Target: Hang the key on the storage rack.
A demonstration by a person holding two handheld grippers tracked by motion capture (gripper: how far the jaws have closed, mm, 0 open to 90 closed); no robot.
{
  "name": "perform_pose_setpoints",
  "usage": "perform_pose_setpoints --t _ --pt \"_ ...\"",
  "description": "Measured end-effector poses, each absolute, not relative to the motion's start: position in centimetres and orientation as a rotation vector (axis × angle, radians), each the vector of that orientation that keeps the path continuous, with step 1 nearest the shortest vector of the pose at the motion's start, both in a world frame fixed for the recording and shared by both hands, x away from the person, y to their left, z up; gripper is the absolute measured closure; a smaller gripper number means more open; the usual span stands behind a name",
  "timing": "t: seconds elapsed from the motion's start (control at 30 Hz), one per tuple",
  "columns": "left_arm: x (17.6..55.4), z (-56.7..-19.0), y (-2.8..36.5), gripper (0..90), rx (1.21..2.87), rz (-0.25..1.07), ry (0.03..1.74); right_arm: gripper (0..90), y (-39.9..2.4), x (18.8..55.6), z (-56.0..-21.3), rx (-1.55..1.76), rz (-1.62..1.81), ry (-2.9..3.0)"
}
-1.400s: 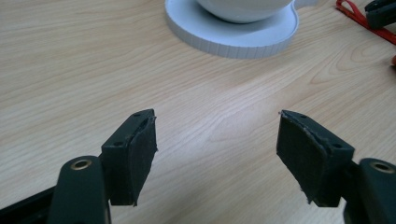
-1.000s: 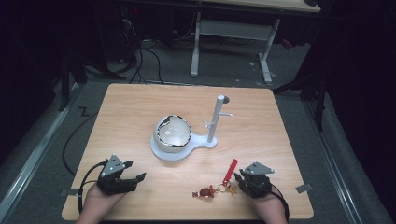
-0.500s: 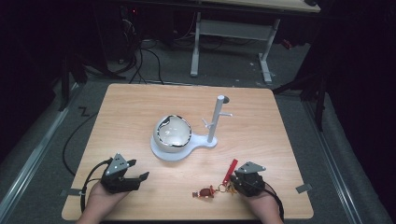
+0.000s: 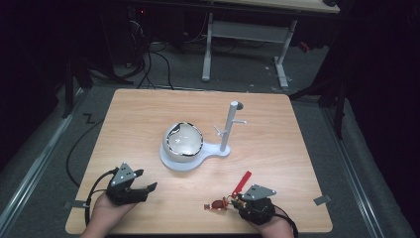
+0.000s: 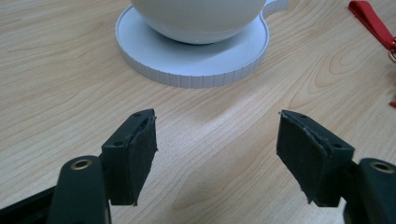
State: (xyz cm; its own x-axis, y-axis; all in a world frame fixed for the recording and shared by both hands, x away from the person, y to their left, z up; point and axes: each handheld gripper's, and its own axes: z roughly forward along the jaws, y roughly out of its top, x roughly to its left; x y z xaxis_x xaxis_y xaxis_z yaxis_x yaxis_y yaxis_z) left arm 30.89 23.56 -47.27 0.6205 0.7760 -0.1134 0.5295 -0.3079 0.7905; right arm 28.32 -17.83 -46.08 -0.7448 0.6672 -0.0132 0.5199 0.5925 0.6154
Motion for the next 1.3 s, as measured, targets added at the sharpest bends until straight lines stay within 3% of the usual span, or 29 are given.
perform_pose_setpoints --t 0.1,0.2,0.27,0.37,0.6,0.7,0.83,1.1,1.3 --pt "30.8 -47.3 23.9 29.2 1.983 0.365 1.037 61.8 -17.3 27.5 -46.2 0.944 0.871 2.619" --pt "30.6 -47.4 24.1 29.2 1.988 0.360 1.049 49.5 -16.3 27.0 -46.3 0.860 0.872 2.664" --pt "30.5 -47.5 24.2 29.2 1.992 0.361 1.050 46.2 -15.6 27.0 -46.2 0.825 0.887 2.660" --pt "30.0 -47.4 24.7 29.1 1.995 0.372 1.060 51.2 -14.9 27.5 -46.5 0.814 0.861 2.663" --pt "28.6 -47.3 26.3 29.2 1.961 0.393 1.111 50.3 -13.8 29.3 -47.4 0.815 0.857 2.701" --pt "28.0 -47.3 27.0 29.2 1.952 0.404 1.134 60.9 -13.4 29.9 -47.5 0.816 0.857 2.693" --pt "27.0 -47.3 27.8 29.2 1.941 0.421 1.164 64.5 -13.0 31.1 -47.5 0.879 0.870 2.630" --pt "25.2 -47.3 29.3 29.6 1.916 0.445 1.222 63.4 -12.9 34.4 -47.3 1.050 0.843 2.463" --pt "24.9 -47.3 29.3 30.3 1.906 0.439 1.228 50.0 -13.2 35.3 -47.4 1.104 0.851 2.486"
